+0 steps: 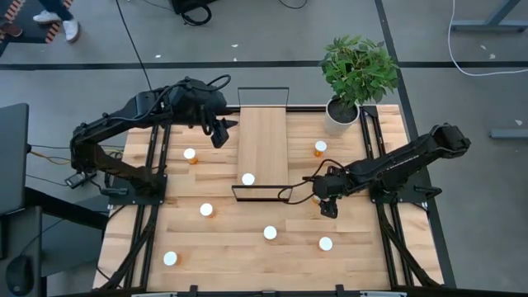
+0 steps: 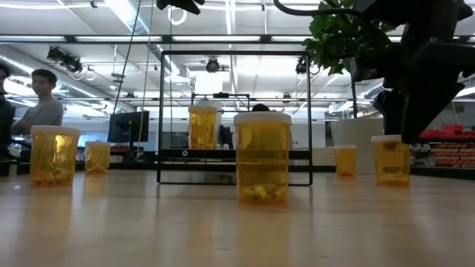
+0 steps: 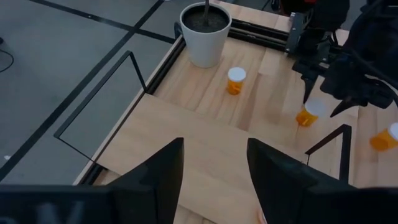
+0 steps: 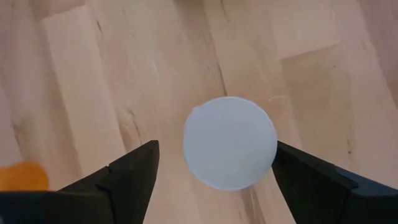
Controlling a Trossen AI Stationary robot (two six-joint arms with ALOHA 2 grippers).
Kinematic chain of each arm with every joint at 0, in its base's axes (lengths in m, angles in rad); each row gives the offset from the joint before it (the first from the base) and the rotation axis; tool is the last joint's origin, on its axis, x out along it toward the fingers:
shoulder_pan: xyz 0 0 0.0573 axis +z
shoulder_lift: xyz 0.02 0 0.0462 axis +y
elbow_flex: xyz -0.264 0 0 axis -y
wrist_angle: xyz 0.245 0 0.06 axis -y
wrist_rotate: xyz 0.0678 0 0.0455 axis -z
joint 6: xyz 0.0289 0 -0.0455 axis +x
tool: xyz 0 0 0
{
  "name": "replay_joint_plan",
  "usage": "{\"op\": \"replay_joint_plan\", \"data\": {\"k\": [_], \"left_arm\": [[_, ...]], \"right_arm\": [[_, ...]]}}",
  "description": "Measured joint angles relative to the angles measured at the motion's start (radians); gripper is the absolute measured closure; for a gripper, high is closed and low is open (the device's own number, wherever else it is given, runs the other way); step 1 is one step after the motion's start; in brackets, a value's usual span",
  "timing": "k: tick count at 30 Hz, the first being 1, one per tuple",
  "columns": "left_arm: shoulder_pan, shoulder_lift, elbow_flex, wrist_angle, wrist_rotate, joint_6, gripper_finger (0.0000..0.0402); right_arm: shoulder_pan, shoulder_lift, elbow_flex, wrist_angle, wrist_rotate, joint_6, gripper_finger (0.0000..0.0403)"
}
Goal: Pick and place medicine bottles onto shelf by color
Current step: Put the orange pill bottle on the shelf aligned with the other orange pill bottle
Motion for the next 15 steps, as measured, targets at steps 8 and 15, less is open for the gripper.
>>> {"op": "replay_joint_plan", "data": {"k": [8, 15], "left_arm": [[0.000, 0.000, 0.000, 0.000, 0.000, -0.015, 0.0228], [0.000, 0.001, 0.000, -0.002, 0.000, -0.024, 0.0229]], "right_arm": [[0.002, 0.000, 0.000, 0.001, 0.036, 0.008, 0.0091], [0.002, 0.000, -0.031, 0.037, 0.039, 0.050, 0.0091]]}}
